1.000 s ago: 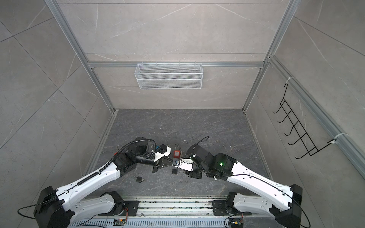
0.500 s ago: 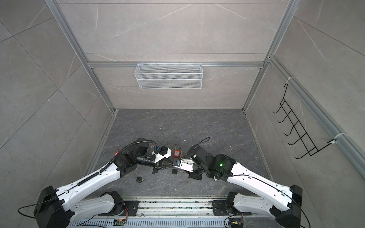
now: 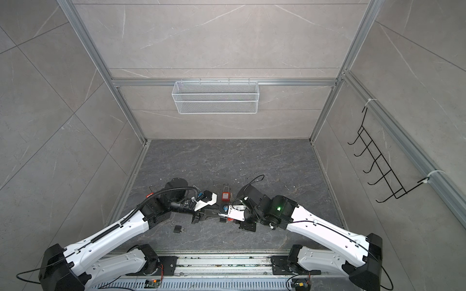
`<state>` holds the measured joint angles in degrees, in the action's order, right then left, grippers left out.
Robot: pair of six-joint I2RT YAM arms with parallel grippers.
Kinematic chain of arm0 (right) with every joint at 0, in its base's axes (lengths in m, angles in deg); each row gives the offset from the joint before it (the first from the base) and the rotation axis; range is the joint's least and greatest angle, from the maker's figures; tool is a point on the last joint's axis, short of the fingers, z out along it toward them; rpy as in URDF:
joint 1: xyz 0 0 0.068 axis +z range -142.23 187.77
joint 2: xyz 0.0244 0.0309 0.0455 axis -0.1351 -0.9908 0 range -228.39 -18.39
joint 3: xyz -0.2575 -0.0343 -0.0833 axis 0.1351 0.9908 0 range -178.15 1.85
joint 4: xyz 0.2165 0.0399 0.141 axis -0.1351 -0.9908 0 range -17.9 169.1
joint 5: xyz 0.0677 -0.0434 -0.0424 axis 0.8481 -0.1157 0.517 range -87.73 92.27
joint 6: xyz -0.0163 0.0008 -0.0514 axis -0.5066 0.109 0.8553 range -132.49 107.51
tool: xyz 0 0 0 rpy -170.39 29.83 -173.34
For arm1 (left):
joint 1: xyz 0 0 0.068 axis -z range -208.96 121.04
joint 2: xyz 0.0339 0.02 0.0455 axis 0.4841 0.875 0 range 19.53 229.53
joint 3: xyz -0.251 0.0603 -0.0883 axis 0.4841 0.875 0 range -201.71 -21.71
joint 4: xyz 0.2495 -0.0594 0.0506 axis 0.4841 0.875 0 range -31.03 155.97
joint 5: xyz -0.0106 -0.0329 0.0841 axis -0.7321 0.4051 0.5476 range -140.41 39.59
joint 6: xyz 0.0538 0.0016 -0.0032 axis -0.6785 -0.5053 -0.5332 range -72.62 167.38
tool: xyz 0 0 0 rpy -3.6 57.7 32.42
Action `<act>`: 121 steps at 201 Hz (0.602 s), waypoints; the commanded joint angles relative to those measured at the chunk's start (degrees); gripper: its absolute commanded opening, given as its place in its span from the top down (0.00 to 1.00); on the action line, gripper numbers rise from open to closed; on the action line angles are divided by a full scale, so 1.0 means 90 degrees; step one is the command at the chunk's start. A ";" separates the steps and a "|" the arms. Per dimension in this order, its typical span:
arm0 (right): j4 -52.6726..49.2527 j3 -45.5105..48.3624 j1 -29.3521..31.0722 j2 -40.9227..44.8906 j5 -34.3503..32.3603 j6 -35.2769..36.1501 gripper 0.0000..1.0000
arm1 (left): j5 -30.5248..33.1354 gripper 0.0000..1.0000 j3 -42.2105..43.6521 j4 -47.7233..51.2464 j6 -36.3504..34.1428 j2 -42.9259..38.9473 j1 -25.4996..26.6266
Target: Lock with the key
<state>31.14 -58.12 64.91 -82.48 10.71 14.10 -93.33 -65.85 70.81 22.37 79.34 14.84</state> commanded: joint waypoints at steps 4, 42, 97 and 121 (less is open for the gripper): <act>-0.0333 -0.0267 0.0008 -0.0141 0.0231 0.0053 0.87 | 0.0080 0.72 -0.0340 0.0371 -0.0404 -0.0043 -0.0010; -0.0334 -0.0430 0.0009 -0.0133 0.0242 0.0100 0.87 | -0.0014 0.85 -0.0466 0.0577 -0.0454 0.0025 -0.0010; -0.0407 -0.0527 0.0004 -0.0168 0.0419 0.0178 0.85 | -0.0181 1.00 -0.0440 0.0491 -0.0377 0.0088 0.0015; -0.0498 -0.0471 -0.0002 -0.0003 0.0215 0.0310 0.58 | -0.0205 1.00 -0.0347 0.0140 -0.0215 -0.0065 0.0011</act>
<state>28.36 -60.43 64.69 -83.93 11.28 14.69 -94.96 -67.77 75.79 19.33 79.84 15.12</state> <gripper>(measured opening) 0.292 0.053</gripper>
